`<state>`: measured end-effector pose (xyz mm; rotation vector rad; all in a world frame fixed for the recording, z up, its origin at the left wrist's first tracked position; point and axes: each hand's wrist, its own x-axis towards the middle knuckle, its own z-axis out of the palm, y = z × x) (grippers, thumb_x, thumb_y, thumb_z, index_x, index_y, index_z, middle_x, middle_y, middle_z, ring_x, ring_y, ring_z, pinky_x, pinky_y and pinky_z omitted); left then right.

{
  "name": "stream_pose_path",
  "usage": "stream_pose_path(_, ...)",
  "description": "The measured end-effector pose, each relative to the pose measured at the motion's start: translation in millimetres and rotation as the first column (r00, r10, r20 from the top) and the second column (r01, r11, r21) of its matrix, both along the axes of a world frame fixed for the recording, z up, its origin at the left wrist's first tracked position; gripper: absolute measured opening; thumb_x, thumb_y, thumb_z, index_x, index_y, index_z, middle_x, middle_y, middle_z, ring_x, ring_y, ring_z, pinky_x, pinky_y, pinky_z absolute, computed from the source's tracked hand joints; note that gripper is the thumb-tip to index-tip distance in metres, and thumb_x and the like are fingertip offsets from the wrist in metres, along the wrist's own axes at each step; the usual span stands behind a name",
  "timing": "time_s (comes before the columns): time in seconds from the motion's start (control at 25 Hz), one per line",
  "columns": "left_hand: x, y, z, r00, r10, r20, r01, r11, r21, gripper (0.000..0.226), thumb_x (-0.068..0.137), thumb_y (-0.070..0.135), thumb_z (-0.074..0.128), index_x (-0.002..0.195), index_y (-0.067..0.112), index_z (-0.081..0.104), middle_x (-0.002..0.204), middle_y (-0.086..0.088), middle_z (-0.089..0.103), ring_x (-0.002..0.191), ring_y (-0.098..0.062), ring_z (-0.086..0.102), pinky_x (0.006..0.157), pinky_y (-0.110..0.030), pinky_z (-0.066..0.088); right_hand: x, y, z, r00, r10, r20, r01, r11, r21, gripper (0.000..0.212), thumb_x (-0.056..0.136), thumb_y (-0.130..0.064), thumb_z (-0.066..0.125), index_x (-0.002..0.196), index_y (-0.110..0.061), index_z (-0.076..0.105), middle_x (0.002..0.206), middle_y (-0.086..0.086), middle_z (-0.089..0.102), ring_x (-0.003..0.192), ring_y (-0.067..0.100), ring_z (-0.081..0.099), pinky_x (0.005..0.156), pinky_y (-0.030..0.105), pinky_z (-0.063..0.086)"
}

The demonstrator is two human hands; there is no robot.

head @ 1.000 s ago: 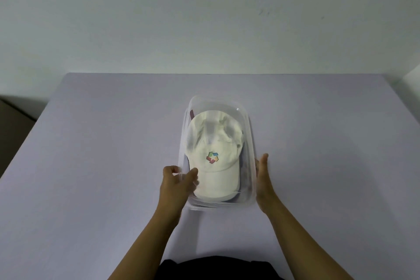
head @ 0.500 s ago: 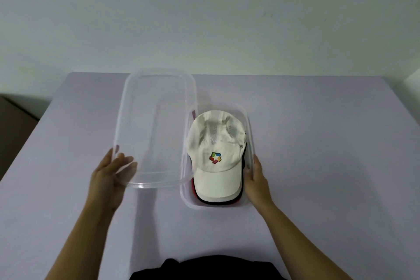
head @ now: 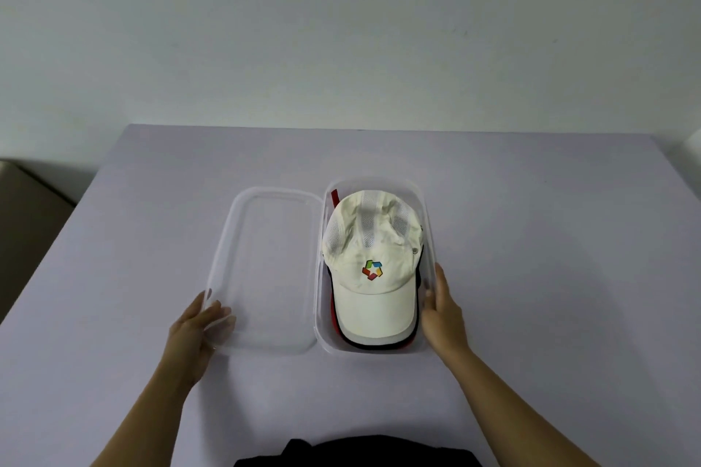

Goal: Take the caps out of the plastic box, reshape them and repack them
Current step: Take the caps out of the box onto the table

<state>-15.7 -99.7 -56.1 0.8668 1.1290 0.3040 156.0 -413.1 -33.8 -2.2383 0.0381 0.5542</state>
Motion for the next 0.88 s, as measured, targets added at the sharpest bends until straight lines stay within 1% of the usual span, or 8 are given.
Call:
stream_pose_path(0.08, -1.4, -3.2, -8.1, 0.989, -0.095, -0.117, 0.105, 0.991, 0.081, 0.043, 0.09, 0.009, 0.058, 0.131, 0.02, 0.051, 0.082, -0.008, 0.059, 0.063, -0.022, 0.057, 0.058, -0.033, 0.05, -0.2, -0.3, 0.8, 1.0, -0.001, 0.009, 0.001, 1.0, 0.002, 0.051, 0.101, -0.02, 0.029, 0.148, -0.03, 0.011, 0.133, 0.014, 0.054, 0.118, 0.035, 0.052, 0.096, 0.036, 0.04)
stream_pose_path(0.16, -1.0, -4.3, -13.1, 0.92, -0.199, -0.338, 0.302, 0.91, 0.285, 0.043, 0.088, 0.023, 0.061, 0.13, 0.016, 0.053, 0.081, -0.007, 0.057, 0.062, -0.023, 0.052, 0.059, -0.035, 0.048, -0.1, -0.1, 0.7, 1.0, 0.004, 0.017, -0.003, 1.0, -0.011, 0.051, 0.101, -0.02, 0.029, 0.148, -0.03, 0.011, 0.131, 0.016, 0.055, 0.116, 0.036, 0.053, 0.095, 0.036, 0.04)
stream_pose_path(0.28, 2.1, -13.3, -16.1, 0.766, -0.189, -0.615, 0.543, 0.702, 0.46, 0.058, 0.088, 0.036, 0.06, 0.137, 0.009, 0.043, 0.114, -0.015, 0.056, 0.094, -0.034, 0.058, 0.087, -0.046, 0.048, 0.6, 1.1, -0.3, 1.0, 0.01, 0.028, -0.009, 0.999, -0.035, 0.052, 0.101, -0.019, 0.03, 0.148, -0.029, 0.011, 0.133, 0.014, 0.055, 0.114, 0.036, 0.055, 0.093, 0.037, 0.041)
stream_pose_path(0.48, 9.2, -28.8, -27.2, 0.688, -0.093, -0.719, 0.571, 0.681, 0.459, 0.051, 0.093, 0.029, 0.049, 0.139, 0.009, 0.038, 0.136, -0.023, 0.036, 0.125, -0.043, 0.029, 0.103, -0.055, 0.031, 0.3, 1.8, -6.2, 0.998, 0.015, 0.061, -0.012, 0.999, -0.039, 0.052, 0.1, -0.018, 0.03, 0.148, -0.028, 0.01, 0.131, 0.014, 0.056, 0.11, 0.035, 0.057, 0.093, 0.037, 0.043)
stream_pose_path(0.68, 13.5, -30.5, -26.3, 0.631, -0.058, -0.773, 0.586, 0.689, 0.427, 0.047, 0.09, 0.026, 0.049, 0.134, 0.011, 0.043, 0.142, -0.018, 0.031, 0.126, -0.041, 0.025, 0.104, -0.055, 0.031, 3.7, -0.2, -14.7, 0.998, 0.026, 0.054, -0.022, 0.998, -0.057, 0.054, 0.1, -0.018, 0.031, 0.148, -0.027, 0.009, 0.125, 0.016, 0.059, 0.106, 0.034, 0.059, 0.091, 0.039, 0.046)
stream_pose_path(0.76, 17.5, -33.6, -21.0, 0.611, -0.017, -0.791, 0.615, 0.639, 0.461, 0.058, 0.089, 0.028, 0.052, 0.142, 0.014, 0.034, 0.15, -0.016, 0.021, 0.132, -0.041, 0.02, 0.107, -0.057, 0.026, 3.6, 0.0, -16.0, 0.996, 0.057, 0.065, -0.053, 0.996, -0.066, 0.056, 0.099, -0.019, 0.033, 0.149, -0.022, 0.008, 0.141, 0.014, 0.046, 0.122, 0.033, 0.05, 0.1, 0.041, 0.04)
stream_pose_path(0.84, 30.3, -43.7, -10.2, 0.669, -0.011, -0.743, 0.634, 0.53, 0.563, 0.065, 0.092, 0.029, 0.051, 0.148, 0.014, 0.023, 0.156, -0.014, 0.015, 0.137, -0.039, 0.017, 0.11, -0.056, 0.024, 3.9, 1.4, -15.9, 0.963, 0.126, 0.239, -0.084, 0.981, -0.178, 0.058, 0.097, -0.024, 0.038, 0.148, -0.014, 0.013, 0.153, 0.013, 0.027, 0.137, 0.03, 0.032, 0.11, 0.043, 0.03)
stream_pose_path(0.88, 42.1, -51.4, -3.3, 0.725, -0.049, -0.687, 0.62, 0.482, 0.62, 0.064, 0.094, 0.028, 0.048, 0.149, 0.013, 0.021, 0.157, -0.012, 0.016, 0.14, -0.036, 0.018, 0.112, -0.053, 0.024, 6.2, 2.9, -14.7, 0.923, 0.168, 0.347, -0.085, 0.967, -0.24, 0.056, 0.096, -0.028, 0.039, 0.146, -0.011, 0.021, 0.153, 0.014, 0.025, 0.139, 0.03, 0.029, 0.112, 0.045, 0.027)
